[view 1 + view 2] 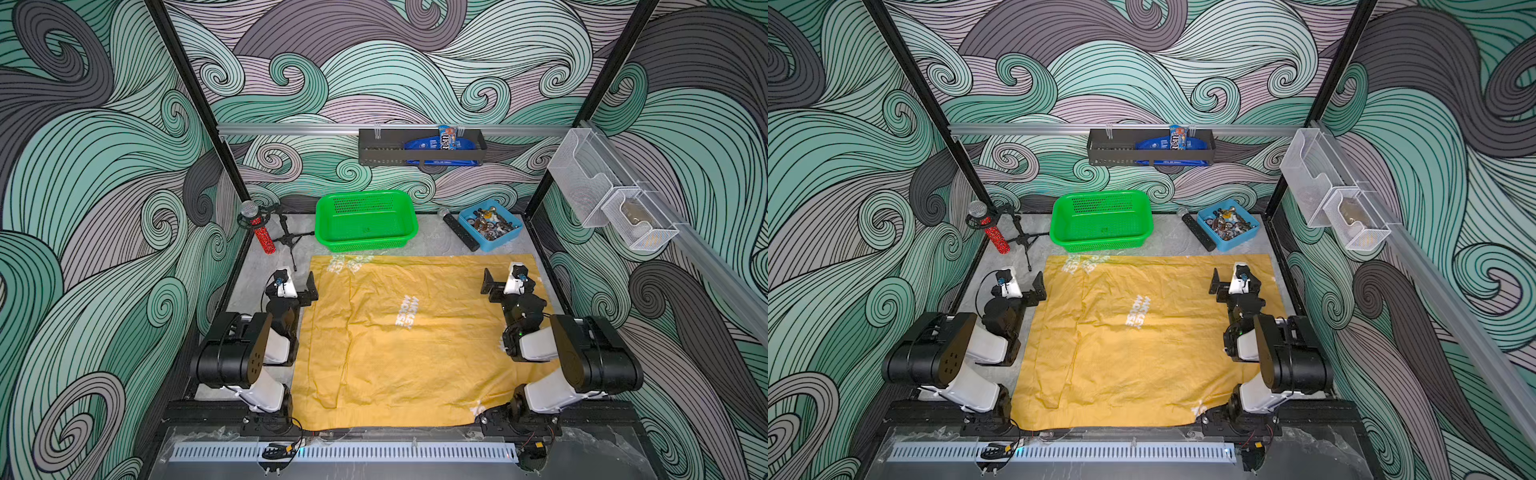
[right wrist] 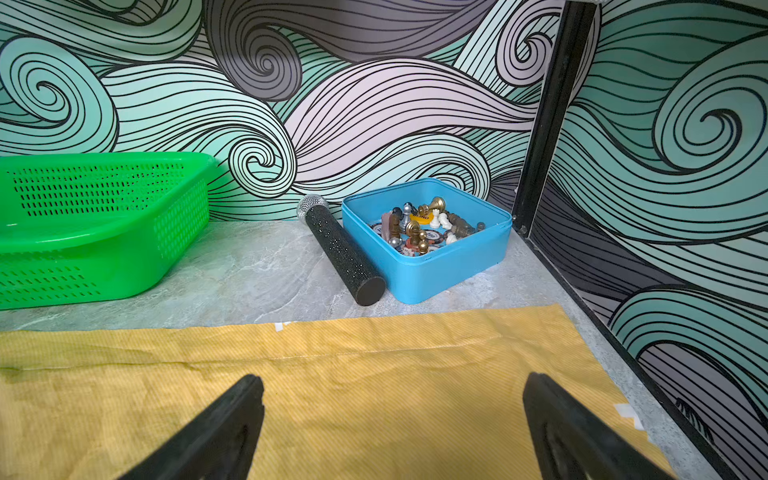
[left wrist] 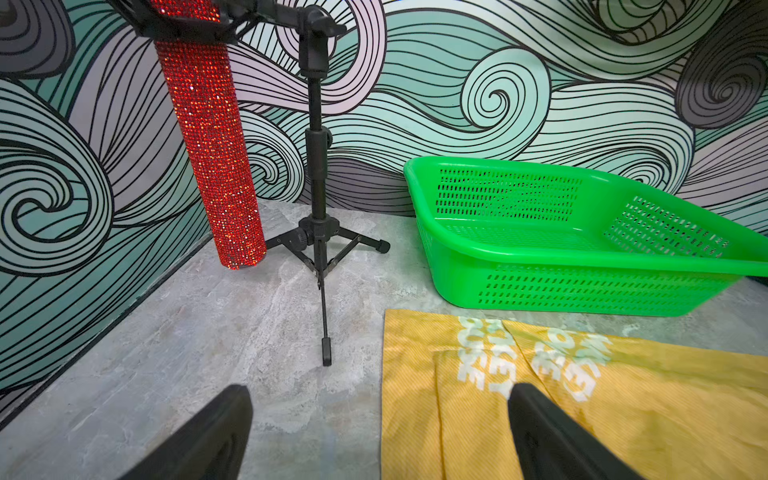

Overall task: Roll up the pillowcase
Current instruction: Fold the pillowcase at the center of the board.

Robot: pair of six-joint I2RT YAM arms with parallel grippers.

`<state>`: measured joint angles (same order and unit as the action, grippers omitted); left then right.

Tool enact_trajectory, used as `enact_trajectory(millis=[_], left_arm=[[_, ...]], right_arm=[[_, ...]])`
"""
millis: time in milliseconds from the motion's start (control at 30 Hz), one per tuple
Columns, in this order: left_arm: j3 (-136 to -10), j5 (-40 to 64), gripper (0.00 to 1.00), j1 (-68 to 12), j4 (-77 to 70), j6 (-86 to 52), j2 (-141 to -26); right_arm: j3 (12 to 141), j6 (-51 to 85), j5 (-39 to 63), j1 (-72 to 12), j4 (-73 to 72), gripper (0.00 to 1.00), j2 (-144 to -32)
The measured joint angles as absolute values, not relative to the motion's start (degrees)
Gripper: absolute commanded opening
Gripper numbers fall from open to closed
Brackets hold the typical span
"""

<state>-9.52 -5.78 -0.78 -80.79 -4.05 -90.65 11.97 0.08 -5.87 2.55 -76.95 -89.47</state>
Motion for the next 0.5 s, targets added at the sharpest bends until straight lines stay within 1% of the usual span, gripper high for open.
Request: enact_trajectory(millis=[433, 500], left_arm=[[-9.6, -5.8, 0.99, -0.8, -80.5, -4.1, -90.5], [-10.0, -5.3, 0.99, -0.8, -78.1, -4.0, -88.8]], right_arm=[[12.0, 0.2, -4.8, 3.1, -76.9, 1.00, -89.4], [12.0, 0.1, -3.9, 3.4, -75.7, 1.00, -88.7]])
